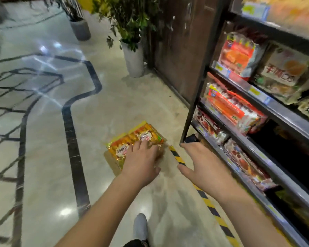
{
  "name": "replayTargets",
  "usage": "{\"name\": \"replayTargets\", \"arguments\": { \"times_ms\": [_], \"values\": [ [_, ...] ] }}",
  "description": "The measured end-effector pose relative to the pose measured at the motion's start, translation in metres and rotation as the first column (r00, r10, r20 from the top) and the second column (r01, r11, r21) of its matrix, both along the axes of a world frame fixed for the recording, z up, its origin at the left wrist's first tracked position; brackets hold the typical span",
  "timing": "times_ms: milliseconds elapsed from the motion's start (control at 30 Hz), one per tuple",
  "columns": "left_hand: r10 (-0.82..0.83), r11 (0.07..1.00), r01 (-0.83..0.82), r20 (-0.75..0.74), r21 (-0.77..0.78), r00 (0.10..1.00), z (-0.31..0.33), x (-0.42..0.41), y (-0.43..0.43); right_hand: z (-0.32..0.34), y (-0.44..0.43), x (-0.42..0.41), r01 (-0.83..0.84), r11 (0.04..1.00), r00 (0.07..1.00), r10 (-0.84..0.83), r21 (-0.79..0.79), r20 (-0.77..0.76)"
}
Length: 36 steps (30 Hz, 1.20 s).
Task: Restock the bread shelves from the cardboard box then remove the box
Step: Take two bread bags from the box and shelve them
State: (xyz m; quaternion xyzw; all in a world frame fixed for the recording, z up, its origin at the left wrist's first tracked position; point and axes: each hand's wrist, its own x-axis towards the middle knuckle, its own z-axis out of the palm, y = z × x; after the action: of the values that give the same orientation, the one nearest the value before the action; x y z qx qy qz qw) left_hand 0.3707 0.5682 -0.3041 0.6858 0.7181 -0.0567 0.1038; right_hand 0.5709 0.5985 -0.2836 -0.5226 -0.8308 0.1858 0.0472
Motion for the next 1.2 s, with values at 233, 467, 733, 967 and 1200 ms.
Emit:
{"name": "replayTargets", "arguments": {
  "times_ms": [233,467,733,967,1200],
  "values": [
    [0.099,0.995,-0.099,0.019,-0.026,0.995,-0.008,-0.095,0.026,-0.009,0.055,-0.098,-0.114,0.992,0.991,0.117,-0.047,0.065],
    [0.171,0.975,-0.16,0.056,-0.155,0.984,-0.015,-0.152,0.046,-0.033,0.096,-0.147,-0.116,0.982,0.99,0.127,-0.15,0.064],
    [0.291,0.937,-0.272,0.058,-0.219,0.955,-0.064,-0.186,0.089,-0.075,0.175,-0.175,-0.151,0.959,0.985,0.166,-0.238,0.043],
    [0.415,0.879,-0.378,0.076,-0.292,0.907,-0.112,-0.194,0.15,-0.127,0.263,-0.194,-0.172,0.912,0.98,0.196,-0.372,0.029],
    [0.496,0.815,-0.431,0.082,-0.389,0.864,-0.194,-0.209,0.189,-0.209,0.321,-0.21,-0.164,0.877,0.974,0.217,-0.451,0.068]
  ]
}}
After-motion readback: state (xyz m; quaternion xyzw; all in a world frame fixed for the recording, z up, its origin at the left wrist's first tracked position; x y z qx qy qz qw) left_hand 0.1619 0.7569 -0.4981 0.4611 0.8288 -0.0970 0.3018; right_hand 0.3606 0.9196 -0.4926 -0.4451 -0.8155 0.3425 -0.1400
